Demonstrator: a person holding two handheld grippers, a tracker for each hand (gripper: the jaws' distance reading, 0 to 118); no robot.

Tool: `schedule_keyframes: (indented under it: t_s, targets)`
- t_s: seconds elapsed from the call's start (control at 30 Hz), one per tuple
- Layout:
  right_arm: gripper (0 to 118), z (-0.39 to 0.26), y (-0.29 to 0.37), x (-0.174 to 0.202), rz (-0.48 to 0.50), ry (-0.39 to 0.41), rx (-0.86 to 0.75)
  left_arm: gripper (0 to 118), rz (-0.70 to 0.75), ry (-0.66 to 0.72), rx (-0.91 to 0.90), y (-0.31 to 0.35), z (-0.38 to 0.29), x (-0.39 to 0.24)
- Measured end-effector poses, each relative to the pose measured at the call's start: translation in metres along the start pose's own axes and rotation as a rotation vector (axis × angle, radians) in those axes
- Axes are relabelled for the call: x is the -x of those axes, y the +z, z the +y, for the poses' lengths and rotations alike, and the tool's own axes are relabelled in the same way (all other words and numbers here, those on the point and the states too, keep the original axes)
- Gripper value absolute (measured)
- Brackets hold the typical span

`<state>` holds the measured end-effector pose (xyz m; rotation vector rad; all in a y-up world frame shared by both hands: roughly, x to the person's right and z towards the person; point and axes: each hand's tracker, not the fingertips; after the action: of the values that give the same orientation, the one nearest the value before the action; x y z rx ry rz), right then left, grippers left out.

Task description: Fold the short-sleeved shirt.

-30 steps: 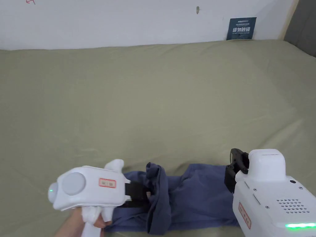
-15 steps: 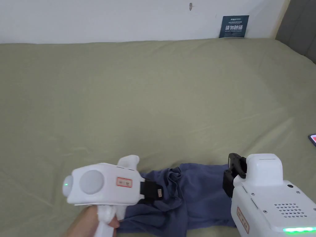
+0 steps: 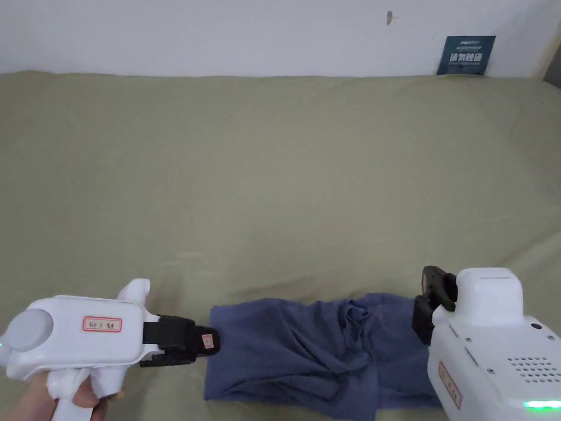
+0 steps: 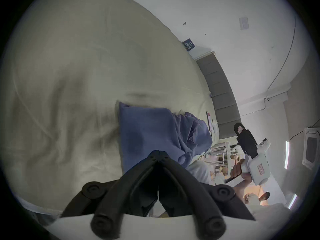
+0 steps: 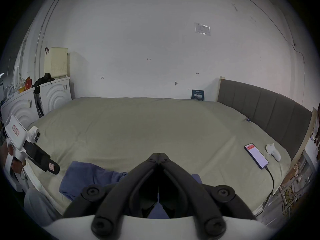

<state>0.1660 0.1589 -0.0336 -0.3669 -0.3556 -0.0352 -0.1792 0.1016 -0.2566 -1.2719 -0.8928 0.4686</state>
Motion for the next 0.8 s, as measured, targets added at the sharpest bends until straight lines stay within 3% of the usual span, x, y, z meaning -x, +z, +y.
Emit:
schedule_keyframes:
  t_s: [0.2,0.23,0.3,0.33,0.57,0.7,0.73,0.77,0.8]
  targets:
    - [0,0.0,0.001,0.005,0.005,0.024,0.01,4,-0.001,0.008,0.018,-0.017,0.011,0.021]
    - [0,-0.001,0.001,0.005,0.004,0.027,0.012,26,-0.002,0.01,0.019,-0.018,0.013,0.023]
    - [0,-0.001,0.002,0.005,0.004,0.029,0.015,101,-0.028,0.019,0.011,-0.019,0.013,0.029]
    - [0,-0.002,0.001,0.005,0.003,0.031,0.019,118,-0.084,0.044,0.029,-0.022,0.014,0.033]
    - [0,-0.005,-0.001,0.005,0.004,0.035,0.034,116,-0.231,0.143,0.032,-0.038,0.007,0.041]
    - [0,-0.007,-0.002,0.009,0.008,0.041,0.045,104,-0.293,0.184,0.046,-0.06,0.012,0.041]
    - [0,-0.007,-0.002,0.01,0.009,0.042,0.045,78,-0.274,0.184,0.041,-0.064,0.012,0.038]
    - [0,-0.008,-0.001,0.01,0.009,0.043,0.046,41,-0.208,0.174,0.03,-0.069,0.011,0.036]
    - [0,-0.007,-0.001,0.01,0.012,0.043,0.047,12,-0.118,0.157,0.038,-0.075,0.012,0.032]
